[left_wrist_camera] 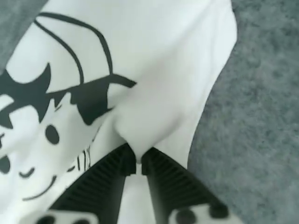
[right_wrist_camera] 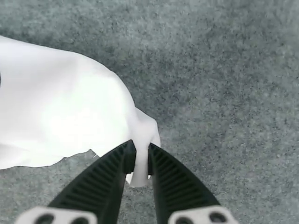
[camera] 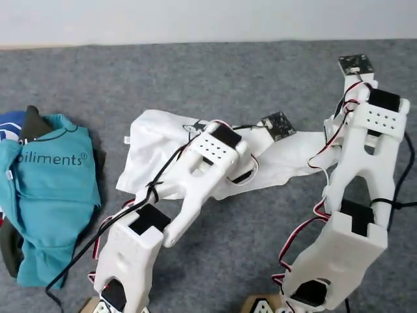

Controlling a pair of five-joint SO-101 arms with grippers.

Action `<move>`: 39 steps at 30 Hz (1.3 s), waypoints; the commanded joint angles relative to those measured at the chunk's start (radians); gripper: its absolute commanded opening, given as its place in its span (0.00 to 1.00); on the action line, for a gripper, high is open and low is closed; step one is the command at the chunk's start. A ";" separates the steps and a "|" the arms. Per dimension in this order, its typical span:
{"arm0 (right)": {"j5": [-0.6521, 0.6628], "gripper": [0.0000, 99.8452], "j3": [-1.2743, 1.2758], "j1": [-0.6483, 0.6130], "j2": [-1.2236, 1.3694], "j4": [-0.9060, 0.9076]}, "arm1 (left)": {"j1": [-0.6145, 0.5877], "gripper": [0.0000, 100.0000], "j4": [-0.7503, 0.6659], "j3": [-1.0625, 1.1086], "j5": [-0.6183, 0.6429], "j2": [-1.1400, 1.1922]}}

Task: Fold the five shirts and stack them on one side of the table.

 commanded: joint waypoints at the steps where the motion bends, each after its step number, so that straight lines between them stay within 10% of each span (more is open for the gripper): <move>1: -0.006 0.01 -0.009 -0.008 -0.031 0.008 | -0.023 0.00 0.080 -0.076 -0.009 -0.077; 21: -0.005 0.01 -0.009 -0.101 -0.628 0.054 | -0.316 0.00 0.474 -0.433 -0.011 -0.655; 39: -0.002 0.01 0.075 -0.134 -0.819 0.171 | -0.216 0.01 0.474 -0.120 -0.089 -0.964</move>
